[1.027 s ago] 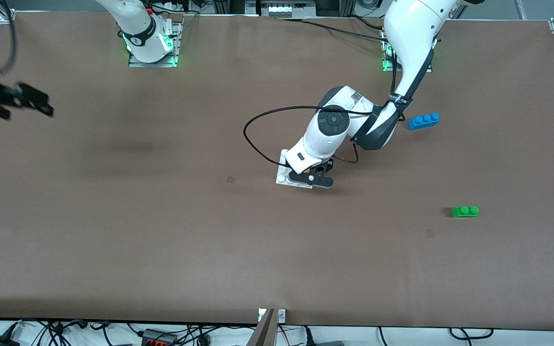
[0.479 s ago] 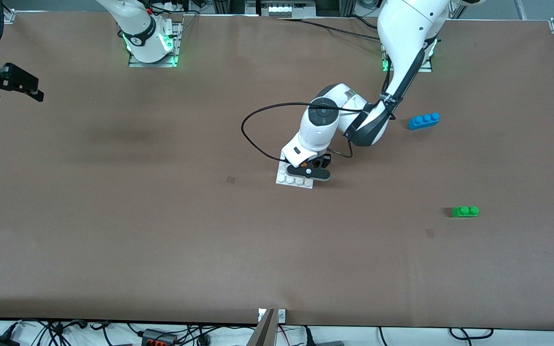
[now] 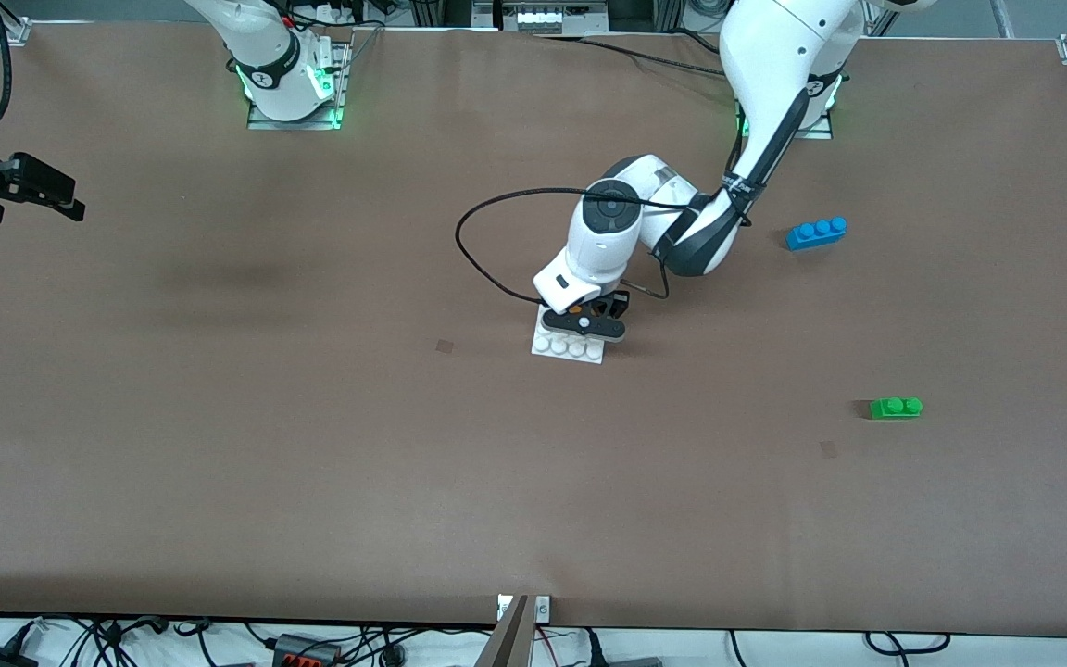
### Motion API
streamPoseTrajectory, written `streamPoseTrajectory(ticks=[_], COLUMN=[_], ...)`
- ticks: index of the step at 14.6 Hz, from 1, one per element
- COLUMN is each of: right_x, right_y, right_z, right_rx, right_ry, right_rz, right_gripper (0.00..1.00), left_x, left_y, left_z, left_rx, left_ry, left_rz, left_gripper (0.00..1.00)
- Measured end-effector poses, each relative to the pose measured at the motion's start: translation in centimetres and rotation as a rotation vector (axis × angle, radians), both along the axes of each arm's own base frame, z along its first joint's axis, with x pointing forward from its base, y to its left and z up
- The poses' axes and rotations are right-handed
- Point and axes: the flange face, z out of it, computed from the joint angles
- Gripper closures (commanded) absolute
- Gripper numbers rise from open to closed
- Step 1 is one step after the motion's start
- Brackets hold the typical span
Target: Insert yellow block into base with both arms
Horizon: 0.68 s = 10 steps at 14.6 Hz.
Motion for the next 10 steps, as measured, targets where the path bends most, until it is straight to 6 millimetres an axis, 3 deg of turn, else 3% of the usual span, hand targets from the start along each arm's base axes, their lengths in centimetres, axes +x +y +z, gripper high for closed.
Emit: streamPoseTrajectory(ticks=[3,10], right_x=[0.23,0.27], right_y=[-0.01,-0.56], right_z=[-0.34,-0.1], right_rx=[0.0,0.0], right_ry=[0.005,-0.004], right_rz=[-0.001,-0.011], right_gripper=[0.0,0.0], left_x=[-0.85,-0.67], left_y=[-0.57,-0.03], left_z=[-0.36,-1.05], left_rx=[0.005,0.02], left_ry=[0.006,0.008], left_rz=[-0.015,-0.014], left_gripper=[0.4,0.4])
